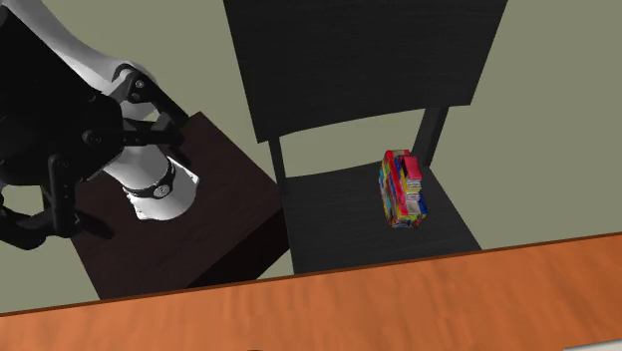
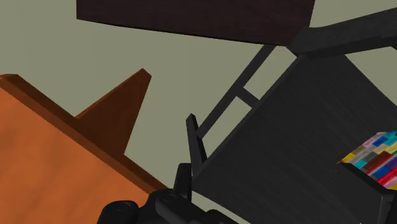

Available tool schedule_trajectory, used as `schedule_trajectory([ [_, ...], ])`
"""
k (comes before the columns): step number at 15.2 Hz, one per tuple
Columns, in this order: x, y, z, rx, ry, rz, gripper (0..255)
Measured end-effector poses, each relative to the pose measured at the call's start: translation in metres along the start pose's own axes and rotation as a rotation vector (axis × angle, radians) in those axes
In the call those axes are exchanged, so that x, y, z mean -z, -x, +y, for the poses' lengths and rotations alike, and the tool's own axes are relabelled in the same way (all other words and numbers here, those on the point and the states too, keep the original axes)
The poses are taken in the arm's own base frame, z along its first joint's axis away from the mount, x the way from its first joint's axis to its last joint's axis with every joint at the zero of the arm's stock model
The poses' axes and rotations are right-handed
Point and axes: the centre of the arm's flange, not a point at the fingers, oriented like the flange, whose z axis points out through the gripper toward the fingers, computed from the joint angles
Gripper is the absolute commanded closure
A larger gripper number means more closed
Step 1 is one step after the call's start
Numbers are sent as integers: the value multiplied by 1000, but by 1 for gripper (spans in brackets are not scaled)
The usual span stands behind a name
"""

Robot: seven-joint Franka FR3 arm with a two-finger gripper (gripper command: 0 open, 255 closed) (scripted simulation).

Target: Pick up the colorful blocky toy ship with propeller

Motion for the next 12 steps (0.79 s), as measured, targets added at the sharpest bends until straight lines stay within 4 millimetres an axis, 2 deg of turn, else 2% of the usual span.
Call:
schedule_trajectory([
  [1, 0, 0, 0, 0, 0, 0, 0],
  [3, -9, -5, -12, -16, 4, 0, 0],
  [9, -51, -33, -69, -94, 26, -2, 0],
  [12, -75, -49, -104, -134, 36, -2, 0],
])
